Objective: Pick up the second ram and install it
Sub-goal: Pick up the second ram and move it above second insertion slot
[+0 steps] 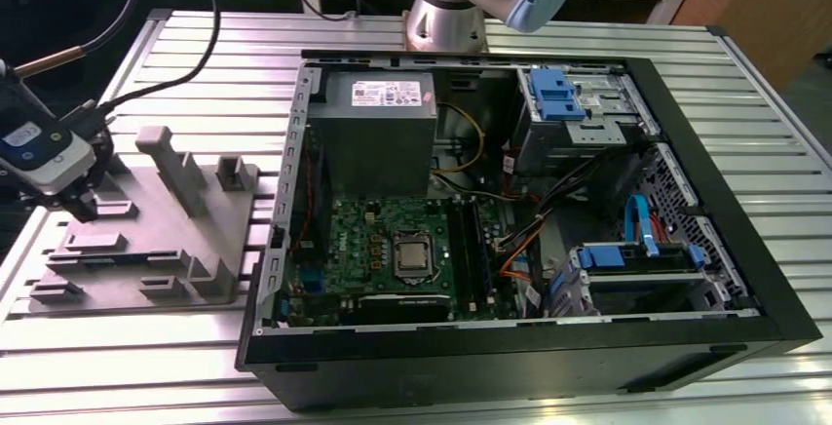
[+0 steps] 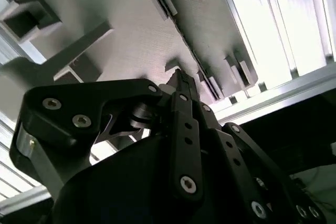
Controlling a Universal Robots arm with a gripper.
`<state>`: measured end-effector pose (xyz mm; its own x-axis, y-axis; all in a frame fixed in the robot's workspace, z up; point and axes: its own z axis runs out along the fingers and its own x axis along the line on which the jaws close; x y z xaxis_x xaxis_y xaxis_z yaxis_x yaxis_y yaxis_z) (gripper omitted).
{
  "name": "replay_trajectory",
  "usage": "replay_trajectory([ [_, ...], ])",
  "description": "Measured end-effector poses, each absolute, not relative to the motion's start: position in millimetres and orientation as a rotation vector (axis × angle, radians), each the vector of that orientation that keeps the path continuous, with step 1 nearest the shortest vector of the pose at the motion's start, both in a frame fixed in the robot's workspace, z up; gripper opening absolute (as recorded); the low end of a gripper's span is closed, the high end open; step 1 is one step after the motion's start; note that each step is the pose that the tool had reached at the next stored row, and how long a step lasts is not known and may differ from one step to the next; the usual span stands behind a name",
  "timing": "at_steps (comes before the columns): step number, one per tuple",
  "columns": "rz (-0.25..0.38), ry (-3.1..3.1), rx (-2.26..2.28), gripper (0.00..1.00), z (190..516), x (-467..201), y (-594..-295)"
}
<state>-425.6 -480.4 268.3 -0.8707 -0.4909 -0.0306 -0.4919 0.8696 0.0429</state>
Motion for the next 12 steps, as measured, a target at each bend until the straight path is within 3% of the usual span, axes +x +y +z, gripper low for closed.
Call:
replay_trajectory([
  [12, 0.08, 2.919, -1.122, 0.1, 265.6, -425.6, -480.4],
])
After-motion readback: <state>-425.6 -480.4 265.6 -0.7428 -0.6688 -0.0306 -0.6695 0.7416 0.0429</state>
